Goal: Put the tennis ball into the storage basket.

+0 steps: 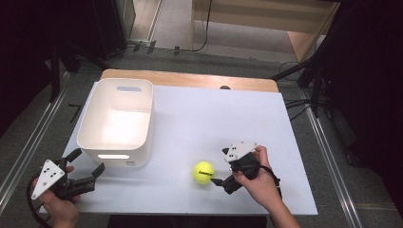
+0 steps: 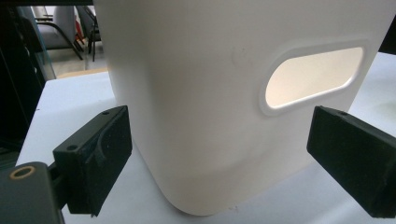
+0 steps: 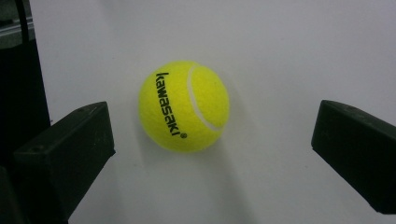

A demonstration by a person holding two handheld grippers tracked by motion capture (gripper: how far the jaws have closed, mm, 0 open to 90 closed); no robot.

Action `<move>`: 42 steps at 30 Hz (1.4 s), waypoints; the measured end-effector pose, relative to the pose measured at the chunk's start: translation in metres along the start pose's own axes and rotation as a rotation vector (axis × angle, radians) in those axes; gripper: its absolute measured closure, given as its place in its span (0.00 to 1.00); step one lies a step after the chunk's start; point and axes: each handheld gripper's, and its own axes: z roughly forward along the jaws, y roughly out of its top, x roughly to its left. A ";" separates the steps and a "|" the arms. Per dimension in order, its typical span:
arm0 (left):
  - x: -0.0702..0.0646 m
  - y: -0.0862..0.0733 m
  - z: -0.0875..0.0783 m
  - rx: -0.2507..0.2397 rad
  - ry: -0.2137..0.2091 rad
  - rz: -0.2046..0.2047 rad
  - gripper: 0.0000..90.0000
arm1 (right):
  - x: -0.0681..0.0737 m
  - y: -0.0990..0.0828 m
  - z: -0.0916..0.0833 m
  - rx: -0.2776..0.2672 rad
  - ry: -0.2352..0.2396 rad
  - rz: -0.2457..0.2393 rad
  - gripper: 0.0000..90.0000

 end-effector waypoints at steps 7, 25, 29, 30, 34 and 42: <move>0.000 0.000 0.000 0.000 -0.001 0.000 0.08 | 0.002 0.004 0.009 0.044 0.021 -0.016 0.00; 0.000 0.000 0.000 0.000 -0.002 -0.001 0.08 | 0.010 0.012 0.031 0.167 0.051 -0.068 0.00; 0.000 0.000 0.000 0.001 -0.002 0.000 0.08 | 0.010 0.013 0.034 0.183 0.058 -0.067 0.00; 0.000 0.000 0.000 0.000 -0.002 -0.001 0.08 | 0.010 0.013 0.036 0.188 0.063 -0.073 0.00; 0.000 0.000 0.000 0.001 -0.002 0.001 0.08 | 0.010 0.014 0.039 0.202 0.067 -0.081 0.00; 0.000 0.000 0.000 -0.001 -0.005 -0.002 0.08 | 0.011 0.016 0.044 0.244 0.077 -0.073 0.00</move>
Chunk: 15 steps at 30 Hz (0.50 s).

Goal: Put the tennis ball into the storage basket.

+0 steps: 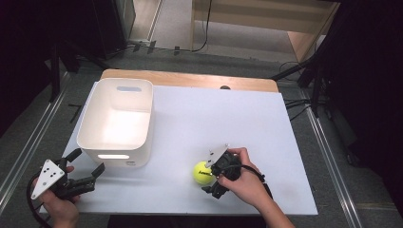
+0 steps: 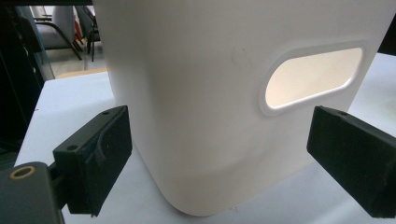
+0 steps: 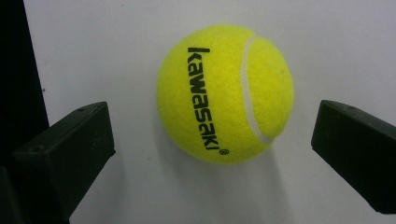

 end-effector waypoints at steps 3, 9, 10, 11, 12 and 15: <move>0.000 0.000 0.000 0.001 0.001 0.002 0.08 | 0.000 0.001 0.002 0.015 0.006 -0.002 0.00; 0.000 0.000 0.000 0.005 0.003 0.005 0.08 | -0.001 0.003 0.005 0.014 0.010 0.004 0.08; 0.000 0.000 0.000 0.005 0.004 0.005 0.08 | -0.002 0.004 0.006 0.004 0.004 0.000 0.08; 0.000 0.000 0.000 0.006 0.004 0.004 0.08 | -0.002 0.004 0.006 0.004 0.004 0.000 0.08; 0.000 0.000 0.000 0.005 0.003 0.004 0.08 | -0.002 0.005 0.006 0.004 0.002 0.006 0.08; 0.000 0.000 0.000 0.002 0.001 0.003 0.08 | -0.002 0.007 0.006 0.004 0.002 0.024 0.08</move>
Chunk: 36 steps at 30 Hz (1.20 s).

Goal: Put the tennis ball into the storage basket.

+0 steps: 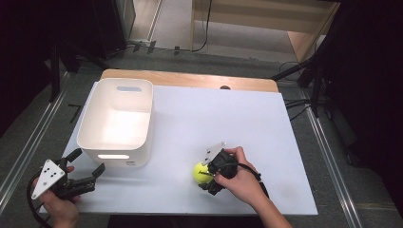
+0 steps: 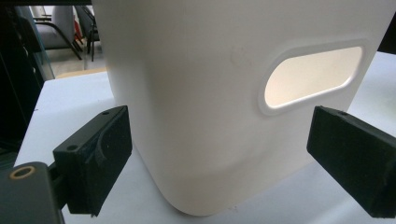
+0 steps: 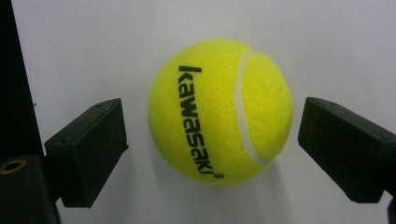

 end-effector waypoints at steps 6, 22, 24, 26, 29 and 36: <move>0.000 0.000 0.000 0.004 0.002 0.000 0.08 | -0.002 0.004 0.003 -0.004 -0.001 -0.009 0.08; 0.000 0.000 0.000 0.005 0.001 -0.001 0.08 | -0.002 0.011 0.011 0.029 0.007 0.014 0.25; 0.000 0.000 0.000 0.006 0.000 -0.001 0.08 | -0.002 0.012 0.011 0.030 0.005 0.019 0.26; 0.000 0.000 0.000 0.004 0.001 -0.004 0.08 | -0.003 0.012 0.011 0.025 0.012 0.004 0.26; 0.000 0.000 0.000 0.004 0.000 -0.004 0.08 | -0.003 0.013 0.011 0.030 0.001 0.003 0.26; 0.000 0.000 0.000 0.004 0.001 -0.006 0.08 | -0.004 0.014 0.008 0.033 0.002 0.010 0.26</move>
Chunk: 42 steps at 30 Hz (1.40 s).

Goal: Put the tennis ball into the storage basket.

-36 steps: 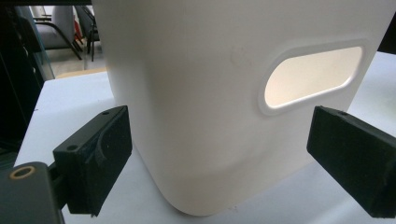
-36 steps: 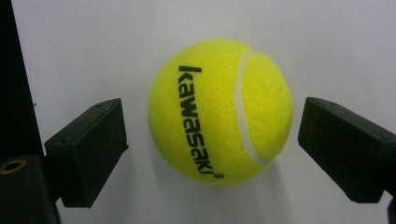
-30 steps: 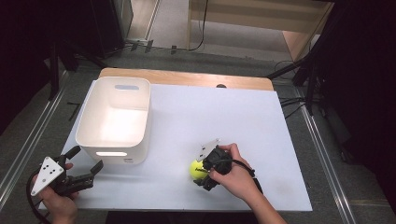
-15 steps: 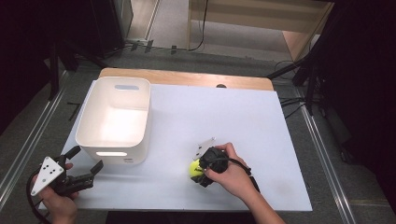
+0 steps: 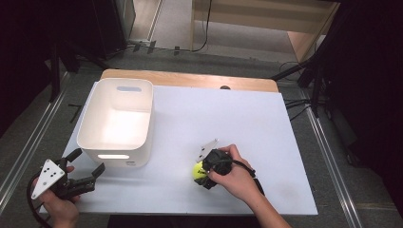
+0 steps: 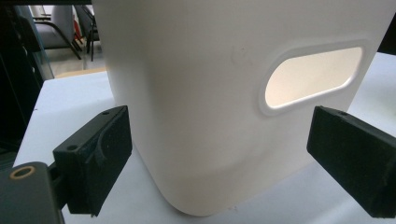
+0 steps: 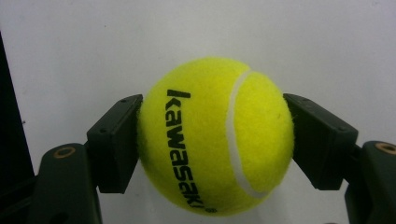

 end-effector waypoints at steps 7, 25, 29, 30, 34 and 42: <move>0.000 0.000 0.000 -0.003 -0.002 -0.001 0.08 | -0.002 0.002 -0.008 -0.017 0.012 -0.002 0.26; 0.000 0.000 0.000 0.002 -0.002 0.004 0.08 | -0.007 0.012 -0.027 -0.034 0.044 -0.030 0.26; 0.000 0.000 0.000 0.001 -0.003 0.003 0.08 | -0.007 0.016 -0.031 -0.030 0.044 -0.029 0.26; 0.000 0.000 0.000 0.002 -0.003 0.004 0.08 | -0.008 0.017 -0.032 -0.034 0.044 -0.042 0.26; 0.000 0.000 0.000 0.000 -0.005 0.003 0.08 | -0.009 0.021 -0.037 -0.035 0.050 -0.035 0.26; 0.000 0.000 0.000 0.000 -0.006 0.005 0.08 | -0.010 0.030 -0.042 -0.035 0.062 -0.058 0.26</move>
